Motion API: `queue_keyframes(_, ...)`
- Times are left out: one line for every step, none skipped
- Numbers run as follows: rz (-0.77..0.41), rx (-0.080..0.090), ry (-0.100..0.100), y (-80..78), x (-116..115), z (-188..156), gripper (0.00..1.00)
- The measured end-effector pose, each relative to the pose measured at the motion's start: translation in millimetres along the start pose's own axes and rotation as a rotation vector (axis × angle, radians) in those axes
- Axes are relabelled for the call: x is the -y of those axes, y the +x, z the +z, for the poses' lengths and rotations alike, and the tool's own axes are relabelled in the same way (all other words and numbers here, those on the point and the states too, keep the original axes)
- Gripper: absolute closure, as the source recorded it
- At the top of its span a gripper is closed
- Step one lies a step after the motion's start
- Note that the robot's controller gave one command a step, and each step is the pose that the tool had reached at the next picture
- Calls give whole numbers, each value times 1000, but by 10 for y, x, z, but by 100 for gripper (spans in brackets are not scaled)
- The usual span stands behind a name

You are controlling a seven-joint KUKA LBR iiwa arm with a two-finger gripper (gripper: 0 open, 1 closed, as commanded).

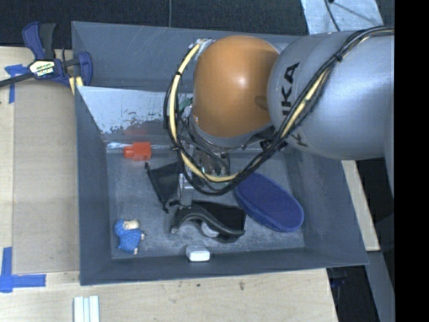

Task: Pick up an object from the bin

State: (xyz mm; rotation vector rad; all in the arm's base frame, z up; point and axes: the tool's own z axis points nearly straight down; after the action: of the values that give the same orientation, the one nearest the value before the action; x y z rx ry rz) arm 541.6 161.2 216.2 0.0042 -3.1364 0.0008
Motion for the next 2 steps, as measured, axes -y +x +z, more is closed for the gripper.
queue_keyframes(-27,30,-6,-534,495,1260,0)
queue_keyframes(-235,11,-1,-625,362,1455,0)
